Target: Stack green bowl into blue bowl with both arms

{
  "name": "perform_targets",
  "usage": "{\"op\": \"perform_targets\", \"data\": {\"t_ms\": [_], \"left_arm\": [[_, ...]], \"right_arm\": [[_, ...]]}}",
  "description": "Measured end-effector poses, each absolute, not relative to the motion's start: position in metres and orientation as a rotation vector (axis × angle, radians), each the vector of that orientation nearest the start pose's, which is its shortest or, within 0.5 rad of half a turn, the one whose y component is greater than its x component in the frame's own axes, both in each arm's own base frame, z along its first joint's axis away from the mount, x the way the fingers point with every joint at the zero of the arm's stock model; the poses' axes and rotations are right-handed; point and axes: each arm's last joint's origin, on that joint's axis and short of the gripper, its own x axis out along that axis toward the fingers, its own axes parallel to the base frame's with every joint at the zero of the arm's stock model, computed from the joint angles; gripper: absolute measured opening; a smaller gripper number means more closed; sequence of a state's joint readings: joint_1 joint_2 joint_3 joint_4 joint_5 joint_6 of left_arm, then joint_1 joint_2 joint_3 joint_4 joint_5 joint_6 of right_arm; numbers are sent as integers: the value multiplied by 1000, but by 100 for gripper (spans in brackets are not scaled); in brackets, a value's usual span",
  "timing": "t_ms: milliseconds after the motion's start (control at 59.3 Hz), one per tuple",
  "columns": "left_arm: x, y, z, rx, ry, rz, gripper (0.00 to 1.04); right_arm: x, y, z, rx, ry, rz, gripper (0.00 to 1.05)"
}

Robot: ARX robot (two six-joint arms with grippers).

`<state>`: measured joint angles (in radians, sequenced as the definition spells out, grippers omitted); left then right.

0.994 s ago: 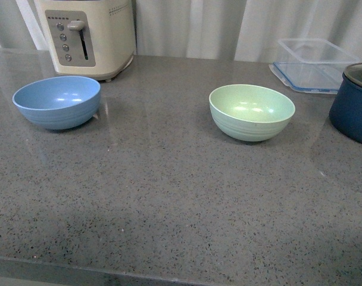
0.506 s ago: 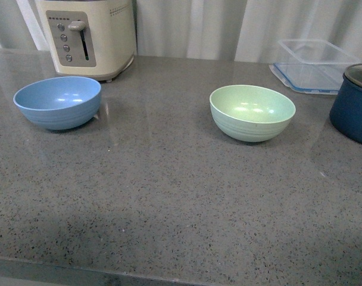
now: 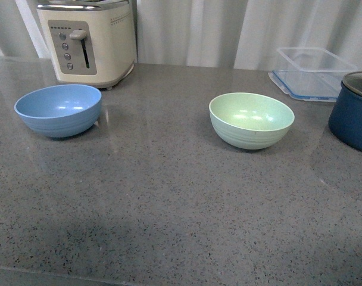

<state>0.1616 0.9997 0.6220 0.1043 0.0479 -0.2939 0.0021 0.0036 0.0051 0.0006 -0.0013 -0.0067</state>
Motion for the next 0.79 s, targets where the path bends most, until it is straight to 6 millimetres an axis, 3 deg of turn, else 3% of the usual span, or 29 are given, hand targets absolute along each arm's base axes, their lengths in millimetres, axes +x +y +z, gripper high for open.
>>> {"op": "perform_targets", "data": {"t_ms": [303,624,792], "left_arm": [[300,45,259,-422,412,234,98],[350,38,235,-452,534,276,98],[378,34,212,-478,600,287,98]], "right_arm": [[98,0,165,-7,-2,3,95],[98,0,165,-7,-2,3,95],[98,0,165,-7,-2,3,95]]}}
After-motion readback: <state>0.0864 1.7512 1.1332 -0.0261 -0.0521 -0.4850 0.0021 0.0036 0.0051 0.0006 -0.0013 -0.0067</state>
